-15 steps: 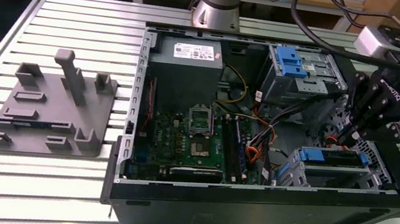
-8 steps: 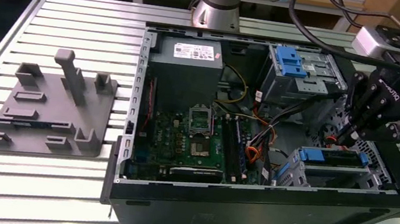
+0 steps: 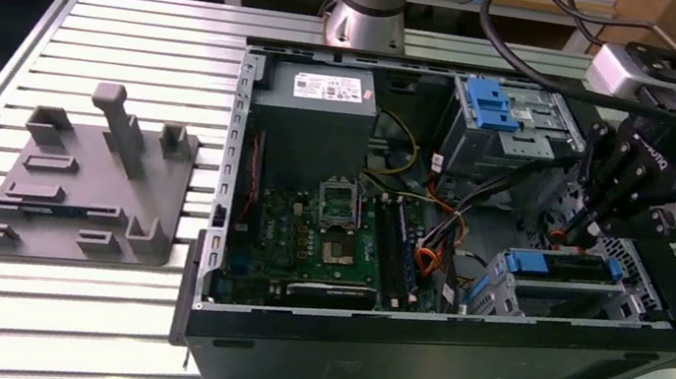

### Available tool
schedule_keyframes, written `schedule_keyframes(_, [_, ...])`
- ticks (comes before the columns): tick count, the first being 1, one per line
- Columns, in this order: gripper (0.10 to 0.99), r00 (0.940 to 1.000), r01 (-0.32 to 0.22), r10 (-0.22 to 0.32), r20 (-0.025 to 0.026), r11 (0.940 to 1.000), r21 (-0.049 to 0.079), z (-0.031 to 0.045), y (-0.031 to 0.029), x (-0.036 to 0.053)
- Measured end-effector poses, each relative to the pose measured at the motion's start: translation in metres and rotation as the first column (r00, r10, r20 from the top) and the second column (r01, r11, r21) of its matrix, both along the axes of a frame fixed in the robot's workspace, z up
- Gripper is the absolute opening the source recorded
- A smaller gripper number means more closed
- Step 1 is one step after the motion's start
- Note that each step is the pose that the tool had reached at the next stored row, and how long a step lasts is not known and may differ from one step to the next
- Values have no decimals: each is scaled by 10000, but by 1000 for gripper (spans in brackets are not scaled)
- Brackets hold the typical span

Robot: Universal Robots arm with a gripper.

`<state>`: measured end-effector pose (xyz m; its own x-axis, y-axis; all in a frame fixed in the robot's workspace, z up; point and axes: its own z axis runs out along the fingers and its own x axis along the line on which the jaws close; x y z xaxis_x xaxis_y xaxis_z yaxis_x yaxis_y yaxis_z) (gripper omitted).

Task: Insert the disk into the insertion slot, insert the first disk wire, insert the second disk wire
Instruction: 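Insert the second disk wire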

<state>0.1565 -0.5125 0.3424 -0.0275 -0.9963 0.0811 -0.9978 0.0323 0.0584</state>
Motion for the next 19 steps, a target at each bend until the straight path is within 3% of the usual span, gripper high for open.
schedule_keyframes(3, [141, 10000, 4, -4, 39, 10000, 2, -4, -7, -61])
schedule_keyframes(11, [141, 9990, 452, -452, 40, 9990, 2, -10, -41, -57])
schedule_keyframes(19, [141, 9987, 510, -510, 40, 9987, 4, -12, -51, -44])
